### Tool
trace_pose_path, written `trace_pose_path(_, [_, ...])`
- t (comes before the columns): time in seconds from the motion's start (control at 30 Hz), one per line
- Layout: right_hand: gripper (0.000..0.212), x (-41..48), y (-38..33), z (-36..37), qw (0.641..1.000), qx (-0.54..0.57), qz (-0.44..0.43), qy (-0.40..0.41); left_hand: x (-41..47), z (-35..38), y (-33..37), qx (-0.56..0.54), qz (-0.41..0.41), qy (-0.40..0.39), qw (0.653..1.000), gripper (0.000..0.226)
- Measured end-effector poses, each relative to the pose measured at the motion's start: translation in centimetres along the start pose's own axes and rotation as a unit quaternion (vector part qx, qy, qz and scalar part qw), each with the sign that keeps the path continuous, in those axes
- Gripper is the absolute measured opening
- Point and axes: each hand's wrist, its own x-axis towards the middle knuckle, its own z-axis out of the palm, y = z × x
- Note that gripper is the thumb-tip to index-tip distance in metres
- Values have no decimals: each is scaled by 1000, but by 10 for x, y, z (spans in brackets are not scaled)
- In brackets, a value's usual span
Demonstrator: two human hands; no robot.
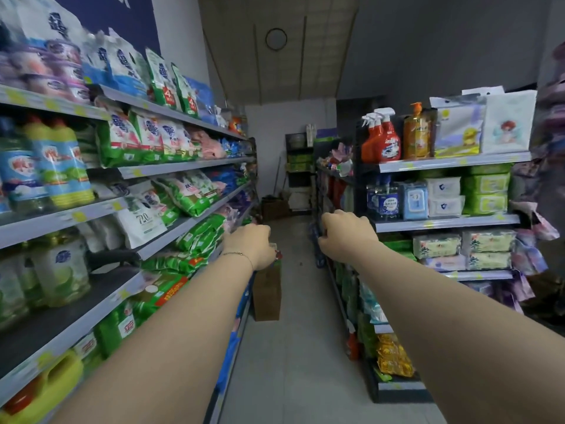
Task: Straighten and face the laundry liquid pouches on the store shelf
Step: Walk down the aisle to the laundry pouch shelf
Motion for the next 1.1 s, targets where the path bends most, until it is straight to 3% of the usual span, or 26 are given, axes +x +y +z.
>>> trace_pose_path(0.5, [29,162,35,89,1000,1,15,-12,176,71,-18,4,14,5,1000,36])
trace_pose_path(1.1, [31,423,2,210,1000,0,29,-12,454,143,-110,35,56,7,998,38])
